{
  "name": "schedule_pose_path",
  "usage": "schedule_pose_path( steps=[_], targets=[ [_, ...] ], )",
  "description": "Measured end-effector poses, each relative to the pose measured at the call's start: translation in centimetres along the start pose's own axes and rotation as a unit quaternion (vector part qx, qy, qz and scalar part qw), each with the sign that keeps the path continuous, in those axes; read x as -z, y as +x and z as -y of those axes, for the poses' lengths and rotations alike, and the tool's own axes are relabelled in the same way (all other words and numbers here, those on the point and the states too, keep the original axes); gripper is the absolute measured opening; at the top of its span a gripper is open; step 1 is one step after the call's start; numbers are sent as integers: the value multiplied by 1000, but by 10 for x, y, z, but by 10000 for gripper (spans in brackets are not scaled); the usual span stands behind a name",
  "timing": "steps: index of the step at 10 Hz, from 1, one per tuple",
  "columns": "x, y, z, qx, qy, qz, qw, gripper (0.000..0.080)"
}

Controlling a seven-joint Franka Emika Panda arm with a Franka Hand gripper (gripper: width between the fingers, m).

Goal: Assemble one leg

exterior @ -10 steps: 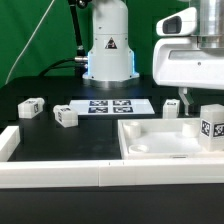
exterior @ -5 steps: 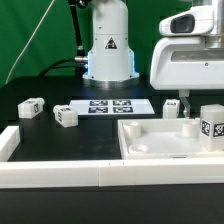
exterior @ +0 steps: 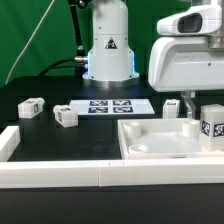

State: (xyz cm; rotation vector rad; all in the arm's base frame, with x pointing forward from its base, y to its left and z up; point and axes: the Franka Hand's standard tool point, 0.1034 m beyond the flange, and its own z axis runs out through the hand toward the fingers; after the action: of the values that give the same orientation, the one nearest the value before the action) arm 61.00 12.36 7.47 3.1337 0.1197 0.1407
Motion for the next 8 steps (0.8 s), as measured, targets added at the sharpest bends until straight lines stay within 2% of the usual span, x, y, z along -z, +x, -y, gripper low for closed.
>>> schedule_pose_path(
  steps=[1, 2, 6, 8],
  targets=[
    [0, 0, 0, 0, 0, 0, 1000, 463],
    [0, 0, -1, -1, -1, 0, 1000, 290],
    [0, 0, -1, -15, 0, 0, 1000, 291],
    [0, 2, -3, -164, 10, -13, 986, 291]
  ],
)
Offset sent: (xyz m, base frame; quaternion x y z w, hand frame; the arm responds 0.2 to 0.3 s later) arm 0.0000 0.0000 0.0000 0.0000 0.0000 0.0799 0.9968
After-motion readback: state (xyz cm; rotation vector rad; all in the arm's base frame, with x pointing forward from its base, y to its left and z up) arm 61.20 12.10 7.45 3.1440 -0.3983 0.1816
